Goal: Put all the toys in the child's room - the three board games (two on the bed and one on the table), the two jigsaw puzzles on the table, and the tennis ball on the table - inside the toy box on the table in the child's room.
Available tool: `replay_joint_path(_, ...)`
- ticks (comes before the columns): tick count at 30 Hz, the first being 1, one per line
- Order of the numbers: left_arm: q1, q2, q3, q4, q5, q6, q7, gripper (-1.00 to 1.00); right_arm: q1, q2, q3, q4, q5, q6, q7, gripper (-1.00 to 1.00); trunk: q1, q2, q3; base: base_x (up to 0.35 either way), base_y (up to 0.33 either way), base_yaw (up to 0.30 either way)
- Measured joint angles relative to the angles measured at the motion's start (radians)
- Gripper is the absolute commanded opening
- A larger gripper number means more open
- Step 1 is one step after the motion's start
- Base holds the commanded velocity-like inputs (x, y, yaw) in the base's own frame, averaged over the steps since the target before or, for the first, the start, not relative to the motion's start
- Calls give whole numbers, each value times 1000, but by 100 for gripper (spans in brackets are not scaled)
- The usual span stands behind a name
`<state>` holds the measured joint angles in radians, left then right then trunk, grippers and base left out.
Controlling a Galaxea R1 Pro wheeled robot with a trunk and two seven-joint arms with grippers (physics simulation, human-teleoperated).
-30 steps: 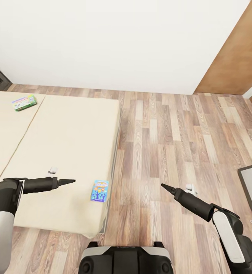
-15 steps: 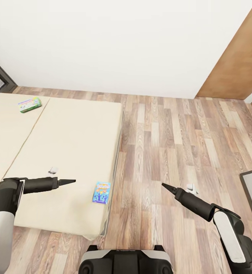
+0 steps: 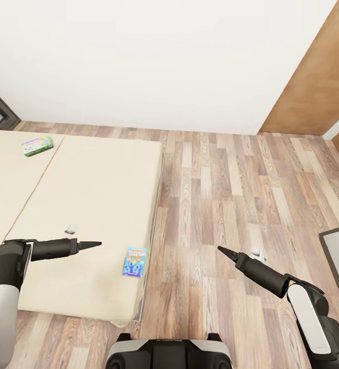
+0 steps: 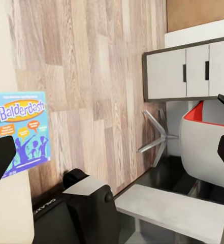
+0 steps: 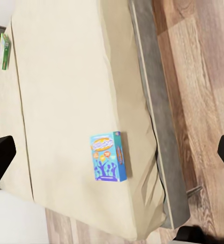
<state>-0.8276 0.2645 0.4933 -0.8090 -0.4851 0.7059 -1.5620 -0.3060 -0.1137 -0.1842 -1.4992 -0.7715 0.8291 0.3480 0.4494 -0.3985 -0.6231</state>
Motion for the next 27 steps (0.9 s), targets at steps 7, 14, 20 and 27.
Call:
replay_joint_path(7,0,0,2,0,0,-1,0,100,0,0,0,-1,0,1,0,100,0,0,10,0,0,-52)
replay_joint_path(14,0,0,3,0,0,-1,0,100,0,0,1,-3,0,0,0,100,0,0,16,0,0,4)
replay_joint_path(20,0,0,3,0,0,-2,0,100,0,1,3,-3,2,0,0,100,0,0,19,0,0,0)
replay_joint_path(27,0,0,1,0,0,-2,0,100,0,1,2,-2,4,0,0,100,0,0,29,0,0,0)
